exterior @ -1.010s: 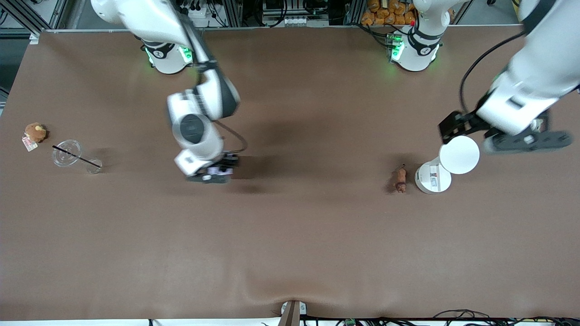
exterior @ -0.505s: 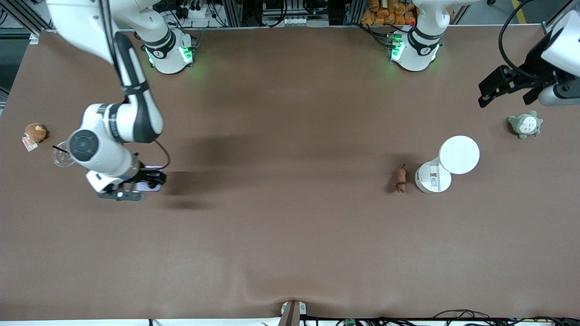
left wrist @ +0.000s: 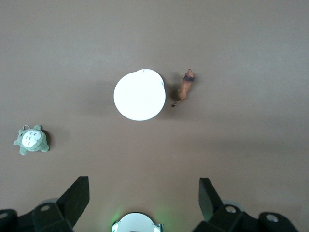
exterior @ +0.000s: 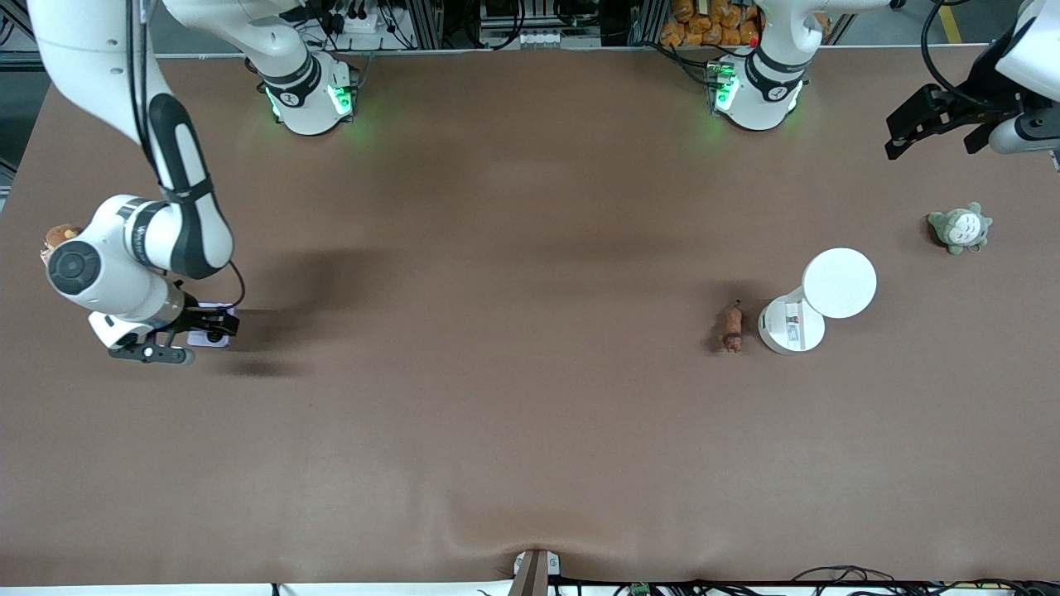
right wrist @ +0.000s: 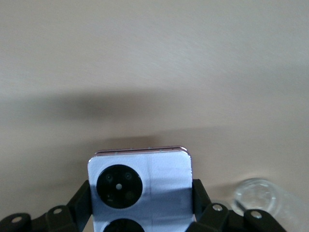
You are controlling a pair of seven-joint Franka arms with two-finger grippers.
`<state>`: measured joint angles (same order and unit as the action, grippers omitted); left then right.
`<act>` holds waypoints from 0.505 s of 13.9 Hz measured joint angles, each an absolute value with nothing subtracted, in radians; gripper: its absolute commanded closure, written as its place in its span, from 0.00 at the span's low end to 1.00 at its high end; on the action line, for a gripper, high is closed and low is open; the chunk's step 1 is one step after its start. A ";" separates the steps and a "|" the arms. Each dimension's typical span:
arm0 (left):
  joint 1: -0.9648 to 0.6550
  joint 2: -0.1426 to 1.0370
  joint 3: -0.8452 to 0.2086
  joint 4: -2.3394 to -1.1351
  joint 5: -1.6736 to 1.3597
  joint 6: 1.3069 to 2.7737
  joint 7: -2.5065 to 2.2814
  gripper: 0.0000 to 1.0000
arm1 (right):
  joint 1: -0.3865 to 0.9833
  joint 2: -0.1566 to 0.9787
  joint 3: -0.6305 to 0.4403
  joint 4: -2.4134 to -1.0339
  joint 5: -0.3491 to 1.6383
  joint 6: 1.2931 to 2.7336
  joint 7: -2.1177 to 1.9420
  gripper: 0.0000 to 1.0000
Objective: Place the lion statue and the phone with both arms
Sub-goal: 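Carry the white phone to the clear glass and lower it with the right gripper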
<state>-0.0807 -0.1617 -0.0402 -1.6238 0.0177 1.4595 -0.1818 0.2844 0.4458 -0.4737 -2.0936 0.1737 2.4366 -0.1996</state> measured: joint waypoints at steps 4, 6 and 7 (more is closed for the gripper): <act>-0.085 -0.162 -0.039 -1.632 0.017 1.460 -0.178 0.00 | 0.255 0.476 -0.449 -2.145 0.217 2.501 -0.225 1.00; -0.088 -0.161 -0.050 -1.635 0.017 1.460 -0.179 0.00 | 0.256 0.484 -0.431 -2.183 0.237 2.546 -0.225 1.00; -0.089 -0.160 -0.052 -1.636 0.017 1.460 -0.180 0.00 | 0.256 0.484 -0.426 -2.193 0.241 2.552 -0.225 1.00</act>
<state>-0.0887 -0.1599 -0.0525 -1.6363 0.0174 1.4601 -0.1797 0.2557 0.4842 -0.4263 -2.1926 0.2407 2.5515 -0.2249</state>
